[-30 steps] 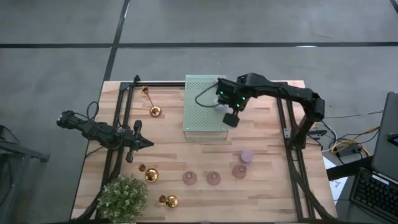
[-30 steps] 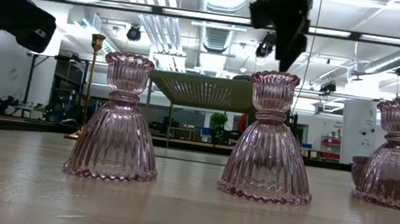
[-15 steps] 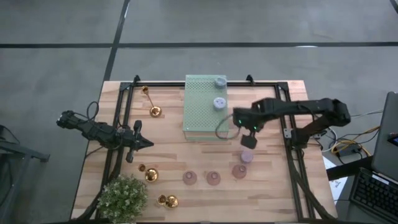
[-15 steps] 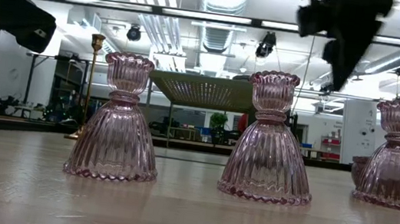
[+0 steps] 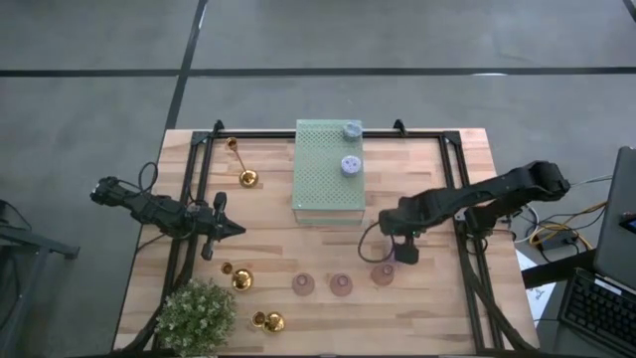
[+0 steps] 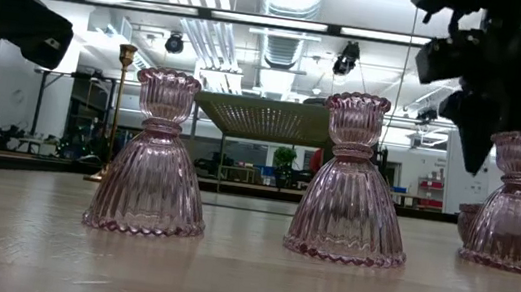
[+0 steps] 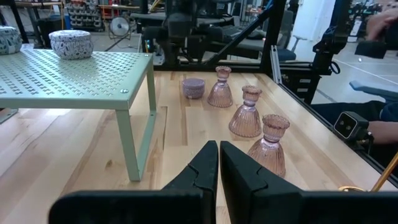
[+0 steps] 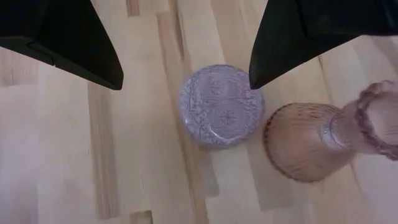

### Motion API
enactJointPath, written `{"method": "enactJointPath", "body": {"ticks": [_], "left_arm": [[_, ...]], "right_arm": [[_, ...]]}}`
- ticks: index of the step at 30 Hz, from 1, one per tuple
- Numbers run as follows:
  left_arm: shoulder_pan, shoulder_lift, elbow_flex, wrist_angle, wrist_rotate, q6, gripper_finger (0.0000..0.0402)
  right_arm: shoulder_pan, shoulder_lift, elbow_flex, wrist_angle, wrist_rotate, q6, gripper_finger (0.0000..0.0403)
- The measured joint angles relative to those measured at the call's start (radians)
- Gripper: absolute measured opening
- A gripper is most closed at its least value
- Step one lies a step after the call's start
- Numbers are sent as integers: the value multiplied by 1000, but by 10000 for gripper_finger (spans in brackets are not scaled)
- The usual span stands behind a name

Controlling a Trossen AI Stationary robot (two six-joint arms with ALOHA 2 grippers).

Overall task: Pick & Place candle stick holders
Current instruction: Put the pink scented candle on the shelf

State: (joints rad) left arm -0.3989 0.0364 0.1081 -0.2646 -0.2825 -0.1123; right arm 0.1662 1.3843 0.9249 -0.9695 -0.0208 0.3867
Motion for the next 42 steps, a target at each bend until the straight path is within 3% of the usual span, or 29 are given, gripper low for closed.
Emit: {"method": "enactJointPath", "body": {"ticks": [31, 42], "left_arm": [[0, 0, 0, -2, 0, 0, 21], [0, 0, 0, -8, 0, 0, 21]], "right_arm": [[108, 183, -62, 173, -3, 60, 345], [120, 178, -78, 223, 6, 80, 317]]}}
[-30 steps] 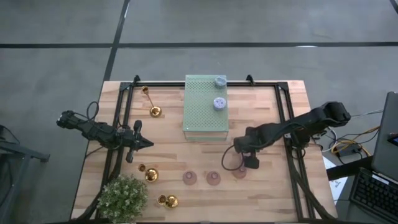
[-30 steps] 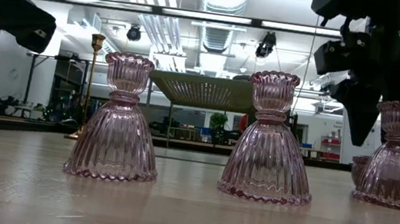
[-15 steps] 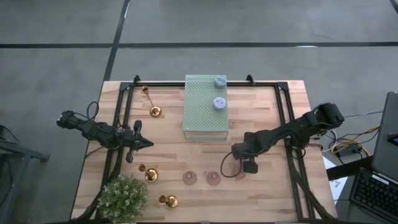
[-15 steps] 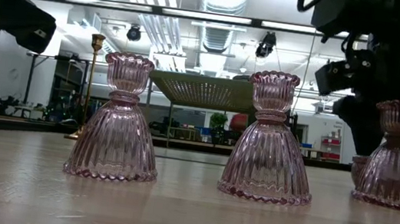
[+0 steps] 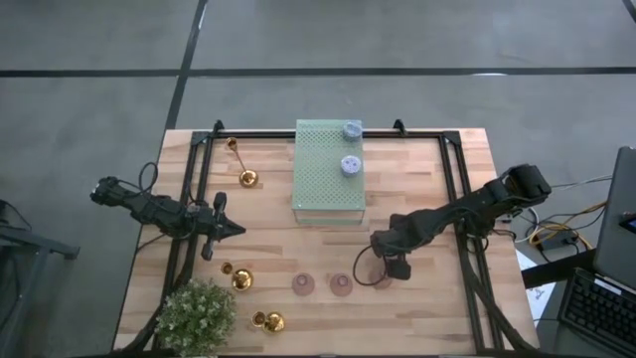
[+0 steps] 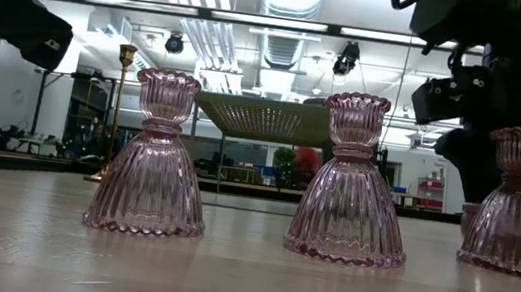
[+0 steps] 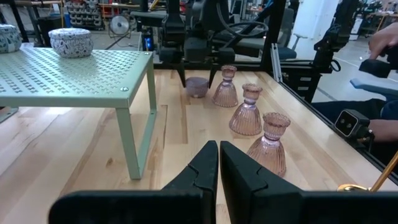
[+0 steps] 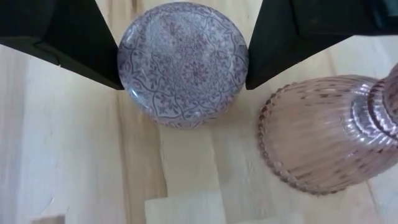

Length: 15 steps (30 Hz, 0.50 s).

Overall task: Pick & Place candle stick holders
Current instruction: Put the pink scented candle on the shelf

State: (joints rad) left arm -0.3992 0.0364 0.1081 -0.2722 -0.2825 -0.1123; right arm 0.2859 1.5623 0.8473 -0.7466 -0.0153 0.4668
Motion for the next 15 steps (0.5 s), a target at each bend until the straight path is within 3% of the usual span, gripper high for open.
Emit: {"method": "enactJointPath", "body": {"ticks": [15], "left_arm": [[0, 0, 0, -1, 0, 0, 21]], "right_arm": [[5, 4, -26, 18, -7, 49, 301]]}}
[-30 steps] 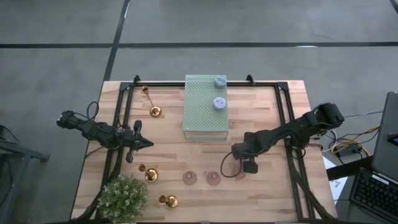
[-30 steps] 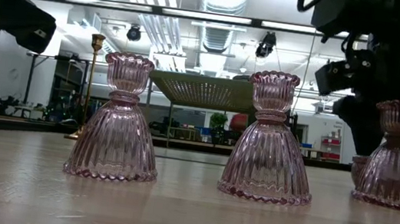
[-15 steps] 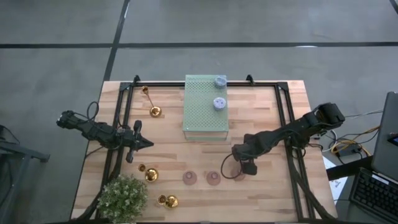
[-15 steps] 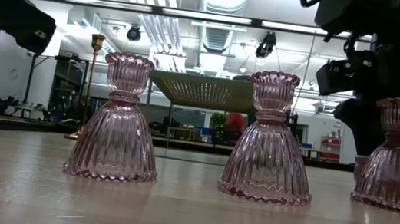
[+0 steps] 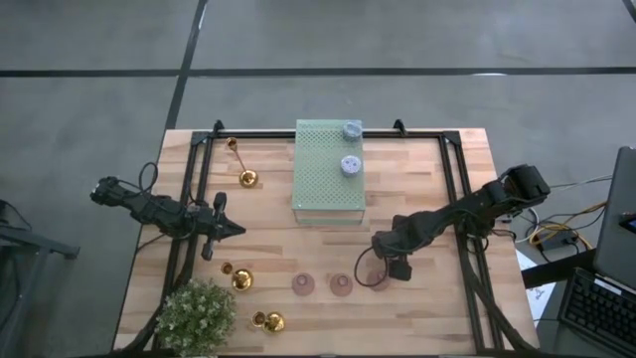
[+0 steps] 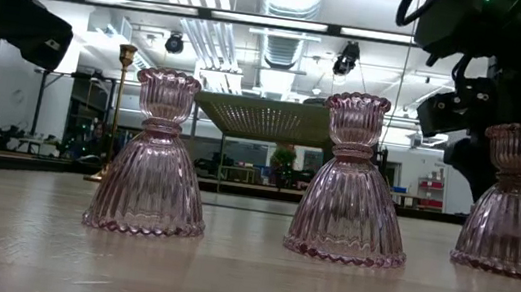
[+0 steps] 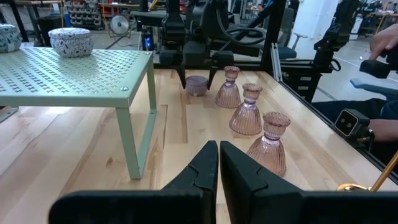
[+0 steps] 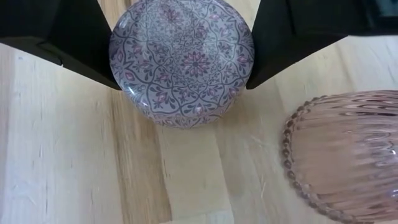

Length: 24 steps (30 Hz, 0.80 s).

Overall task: Pick & Place candle stick holders
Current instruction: Put the pink scented candle on the shelf

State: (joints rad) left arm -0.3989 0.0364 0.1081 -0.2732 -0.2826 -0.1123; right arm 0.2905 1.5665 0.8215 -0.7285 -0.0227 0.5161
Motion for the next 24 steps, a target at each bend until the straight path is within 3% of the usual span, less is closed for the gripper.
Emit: {"method": "enactJointPath", "body": {"ticks": [11, 24], "left_arm": [[0, 0, 0, 0, 0, 0, 21], [0, 0, 0, -1, 0, 0, 21]], "right_arm": [[0, -7, 75, -100, -1, 0, 297], [-44, -8, 361, -305, 56, -112, 299]]}}
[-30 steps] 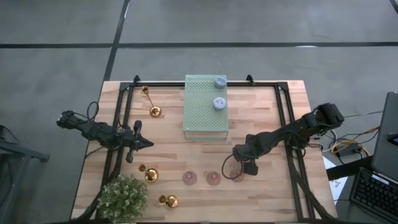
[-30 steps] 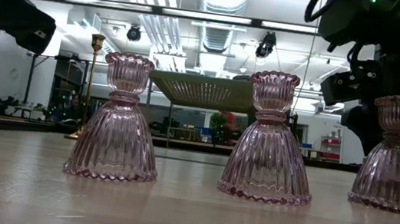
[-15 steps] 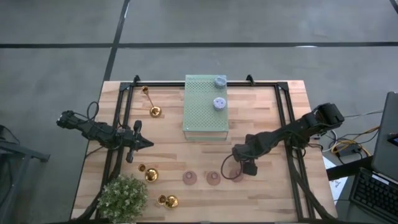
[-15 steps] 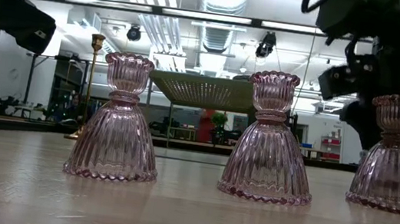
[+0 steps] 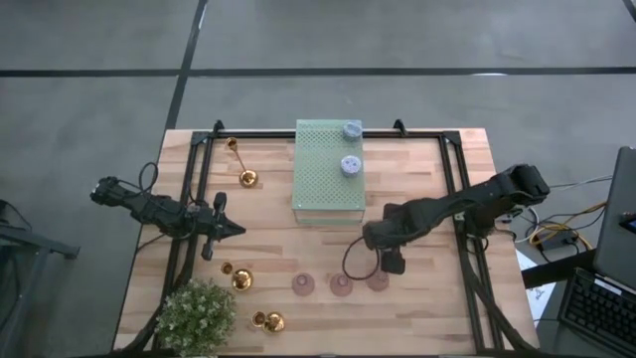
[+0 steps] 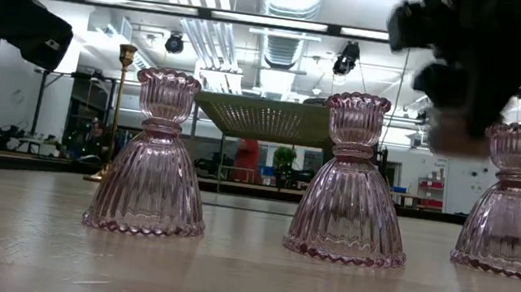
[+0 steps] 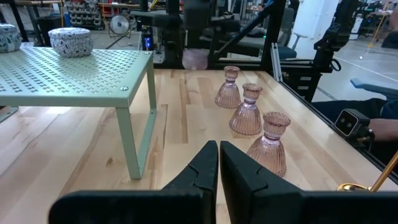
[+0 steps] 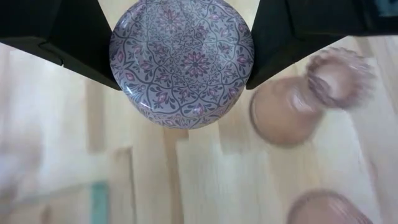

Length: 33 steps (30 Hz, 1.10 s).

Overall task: Pick & Place candle stick holders
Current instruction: Put the pink scented candle on the shelf

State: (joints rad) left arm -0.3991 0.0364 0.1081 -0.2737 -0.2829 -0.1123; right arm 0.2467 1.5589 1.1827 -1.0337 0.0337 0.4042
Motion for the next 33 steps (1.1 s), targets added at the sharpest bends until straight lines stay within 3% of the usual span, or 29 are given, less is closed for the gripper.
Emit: {"method": "enactJointPath", "body": {"ticks": [13, 21, 33], "left_arm": [[0, 0, 0, 0, 0, 0, 21], [0, 0, 0, 0, 0, 0, 21], [0, 0, 0, -6, 0, 0, 21]], "right_arm": [[-195, 12, 289, -46, 49, -119, 302], [-333, 80, 354, -39, 48, -119, 303], [-369, 211, 429, -69, 46, -146, 306]]}}
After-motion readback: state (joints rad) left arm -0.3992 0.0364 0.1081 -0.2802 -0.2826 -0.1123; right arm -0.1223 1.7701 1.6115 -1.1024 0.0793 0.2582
